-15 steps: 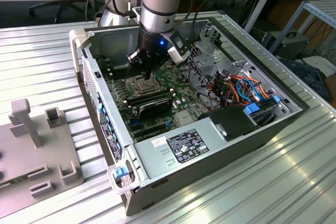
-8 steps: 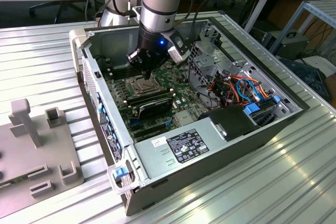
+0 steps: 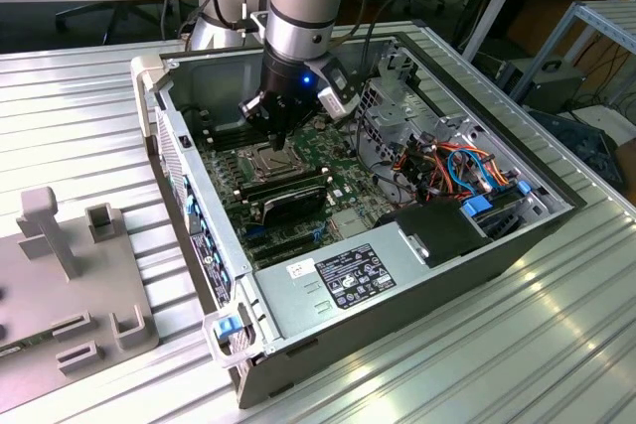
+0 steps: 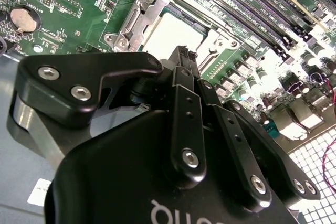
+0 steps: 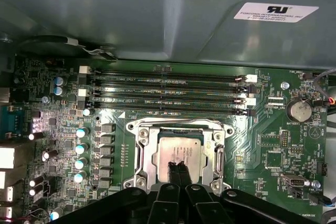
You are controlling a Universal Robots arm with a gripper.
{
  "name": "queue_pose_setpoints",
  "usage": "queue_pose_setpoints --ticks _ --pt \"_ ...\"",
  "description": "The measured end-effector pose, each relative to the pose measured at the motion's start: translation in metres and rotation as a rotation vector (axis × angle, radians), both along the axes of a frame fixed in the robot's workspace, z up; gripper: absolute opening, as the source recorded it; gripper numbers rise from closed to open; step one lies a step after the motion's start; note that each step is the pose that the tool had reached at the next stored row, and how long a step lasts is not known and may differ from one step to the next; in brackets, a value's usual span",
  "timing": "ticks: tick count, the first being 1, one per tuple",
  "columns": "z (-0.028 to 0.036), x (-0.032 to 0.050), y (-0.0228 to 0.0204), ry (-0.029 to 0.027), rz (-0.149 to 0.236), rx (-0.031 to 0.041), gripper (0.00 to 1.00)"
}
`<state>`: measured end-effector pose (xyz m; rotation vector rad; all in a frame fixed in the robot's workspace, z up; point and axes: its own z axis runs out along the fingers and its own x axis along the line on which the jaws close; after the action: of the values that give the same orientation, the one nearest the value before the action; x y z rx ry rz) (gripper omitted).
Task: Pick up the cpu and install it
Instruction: 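Install the second cpu locking lever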
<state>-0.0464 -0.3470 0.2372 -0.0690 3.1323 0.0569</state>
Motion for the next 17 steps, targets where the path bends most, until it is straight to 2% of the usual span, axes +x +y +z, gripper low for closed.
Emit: queue_pose_setpoints --ticks 17 --pt "0.0045 0.0 0.0 -0.0002 0.0 0.0003 0.11"
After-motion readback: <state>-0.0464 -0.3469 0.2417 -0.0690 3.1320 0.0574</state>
